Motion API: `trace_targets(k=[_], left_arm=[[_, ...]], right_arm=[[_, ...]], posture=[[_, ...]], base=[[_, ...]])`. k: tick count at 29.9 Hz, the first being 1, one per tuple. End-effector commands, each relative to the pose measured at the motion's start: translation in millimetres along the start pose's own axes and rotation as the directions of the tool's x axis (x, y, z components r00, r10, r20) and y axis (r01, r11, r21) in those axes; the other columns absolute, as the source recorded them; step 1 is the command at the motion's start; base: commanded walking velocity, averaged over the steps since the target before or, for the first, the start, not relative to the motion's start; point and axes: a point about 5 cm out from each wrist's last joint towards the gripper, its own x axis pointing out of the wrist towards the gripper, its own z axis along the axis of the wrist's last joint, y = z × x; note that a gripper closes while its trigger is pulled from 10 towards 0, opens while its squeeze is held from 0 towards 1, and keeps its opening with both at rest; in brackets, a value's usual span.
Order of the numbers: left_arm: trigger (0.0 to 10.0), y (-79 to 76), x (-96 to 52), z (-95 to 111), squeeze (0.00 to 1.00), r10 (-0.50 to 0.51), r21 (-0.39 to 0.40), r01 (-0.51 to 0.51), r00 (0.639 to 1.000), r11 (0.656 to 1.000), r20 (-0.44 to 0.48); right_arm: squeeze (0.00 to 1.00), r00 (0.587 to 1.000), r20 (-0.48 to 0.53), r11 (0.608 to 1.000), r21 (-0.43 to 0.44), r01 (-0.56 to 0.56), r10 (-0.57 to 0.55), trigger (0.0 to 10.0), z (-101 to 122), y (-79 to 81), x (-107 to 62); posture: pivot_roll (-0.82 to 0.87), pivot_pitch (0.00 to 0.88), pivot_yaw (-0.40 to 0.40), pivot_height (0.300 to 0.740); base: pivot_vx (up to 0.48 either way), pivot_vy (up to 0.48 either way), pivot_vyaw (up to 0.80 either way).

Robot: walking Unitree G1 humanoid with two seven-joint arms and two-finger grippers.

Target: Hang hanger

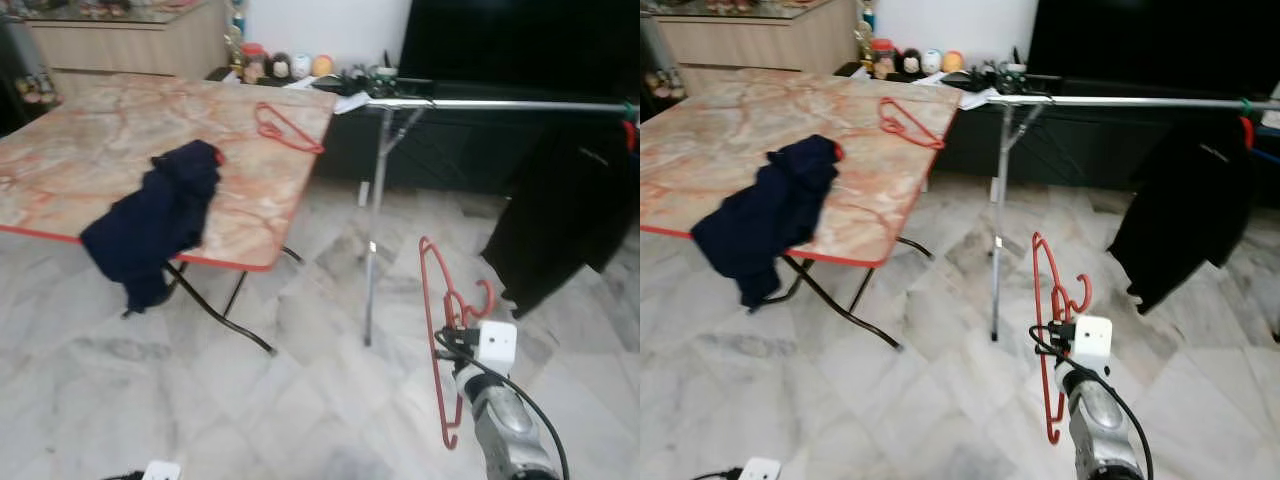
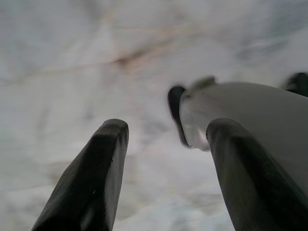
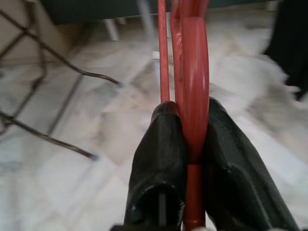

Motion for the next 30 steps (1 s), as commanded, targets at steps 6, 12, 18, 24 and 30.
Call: trace_targets(k=[6,12,18,24,30], left_arm=[[10.0,-0.9,-0.1,-1,0.00,-0.012,0.027,0.012,1.000,1.000,0.004],[10.0,-6.6,1.0,6,0.00,-0.036,0.071,0.034,0.999,0.997,0.026],[10.0,-5.1,0.8,7,0.00,-0.021,0.037,0.019,0.999,0.999,0.041],[10.0,-4.8,0.6,6,0.00,-0.038,0.004,0.038,0.998,0.999,0.045],[10.0,-4.2,0.6,6,0.00,-0.038,-0.012,0.039,0.998,0.999,0.042]], right_arm=[[0.00,0.999,0.052,1.000,0.012,0.011,-0.011,10.0,14,4.9,6.4],[0.00,0.996,0.081,1.000,0.011,0.024,-0.025,10.0,21,5.0,8.5],[0.00,0.994,0.098,0.999,0.020,0.039,-0.040,10.0,26,5.5,10.5],[0.00,0.992,0.119,0.999,0.021,0.037,-0.039,10.0,33,9.8,13.5],[0.00,0.991,0.125,0.999,0.015,0.040,-0.041,10.0,36,11.2,14.9]], posture=[[-0.03,0.000,-0.021,0.740],[-0.04,0.000,-0.018,0.740],[-0.03,0.000,-0.022,0.740],[-0.03,0.000,-0.019,0.740],[-0.03,0.000,-0.024,0.740]], base=[[0.000,-0.452,0.00],[0.000,-0.422,0.00],[0.000,0.000,0.00],[0.000,0.000,0.00],[0.203,0.000,0.00]])
